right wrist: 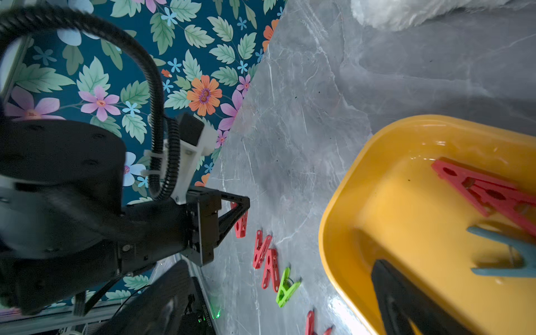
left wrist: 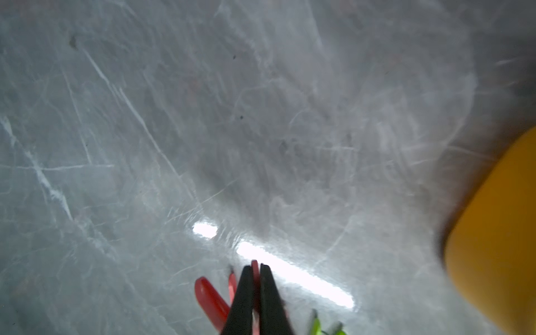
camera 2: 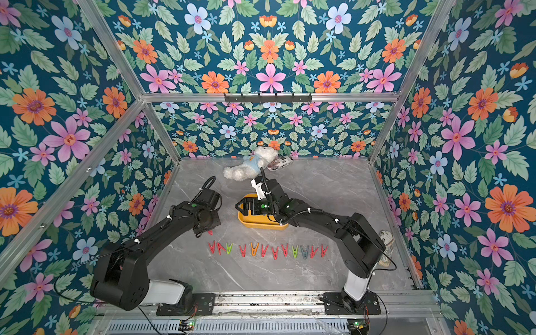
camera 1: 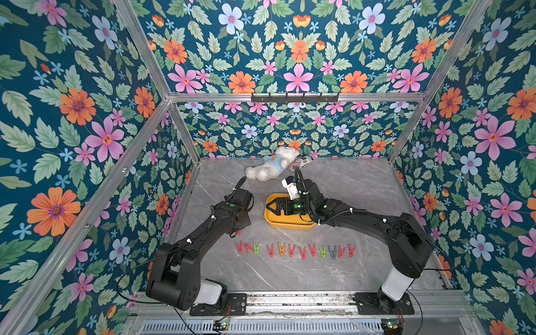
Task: Take the clothespins out of the storage box
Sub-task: Place the clothespin at the center of the board, then pick up the clothespin from the storage box.
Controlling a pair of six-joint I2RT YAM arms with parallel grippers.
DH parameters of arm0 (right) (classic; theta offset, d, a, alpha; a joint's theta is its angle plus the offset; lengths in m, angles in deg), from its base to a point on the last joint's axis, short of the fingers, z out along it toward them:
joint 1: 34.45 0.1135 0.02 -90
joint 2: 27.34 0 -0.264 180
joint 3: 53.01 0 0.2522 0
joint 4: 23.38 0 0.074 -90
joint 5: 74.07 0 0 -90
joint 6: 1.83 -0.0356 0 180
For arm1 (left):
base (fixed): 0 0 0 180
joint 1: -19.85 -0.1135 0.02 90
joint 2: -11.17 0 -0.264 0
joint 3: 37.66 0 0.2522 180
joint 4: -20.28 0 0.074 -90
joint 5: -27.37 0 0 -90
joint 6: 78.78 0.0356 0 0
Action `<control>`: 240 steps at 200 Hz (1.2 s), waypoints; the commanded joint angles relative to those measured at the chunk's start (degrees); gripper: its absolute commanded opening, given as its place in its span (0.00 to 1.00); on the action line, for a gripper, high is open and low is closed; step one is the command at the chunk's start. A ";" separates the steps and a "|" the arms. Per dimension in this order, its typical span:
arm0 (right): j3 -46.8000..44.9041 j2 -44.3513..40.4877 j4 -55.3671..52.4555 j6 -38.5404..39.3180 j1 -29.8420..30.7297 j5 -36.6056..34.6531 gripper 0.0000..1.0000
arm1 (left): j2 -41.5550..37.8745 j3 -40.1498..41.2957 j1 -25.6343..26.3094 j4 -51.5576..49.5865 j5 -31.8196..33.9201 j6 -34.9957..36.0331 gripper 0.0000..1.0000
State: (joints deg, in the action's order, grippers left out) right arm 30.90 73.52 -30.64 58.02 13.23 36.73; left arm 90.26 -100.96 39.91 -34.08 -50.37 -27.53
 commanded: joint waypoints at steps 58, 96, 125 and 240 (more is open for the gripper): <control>0.62 0.27 -0.55 1.37 0.22 0.48 0.99 | 2.91 5.17 -3.62 -0.79 0.99 0.18 0.03; 0.17 -0.01 -1.00 1.39 0.21 -0.36 0.99 | 4.53 6.63 -3.88 1.08 -0.27 0.29 0.04; 0.21 -0.14 -1.56 1.41 0.22 -1.06 0.99 | 5.54 7.05 -3.88 1.62 -0.47 0.33 0.10; 2.31 1.41 -11.20 0.83 -3.10 -11.57 0.99 | 0.11 1.66 -3.88 -0.49 -1.38 0.65 0.27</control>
State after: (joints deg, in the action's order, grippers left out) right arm 32.49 74.05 -38.55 59.42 11.11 28.84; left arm 92.09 -97.68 36.08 -33.58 -51.64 -27.37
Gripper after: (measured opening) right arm 0.993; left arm 0.262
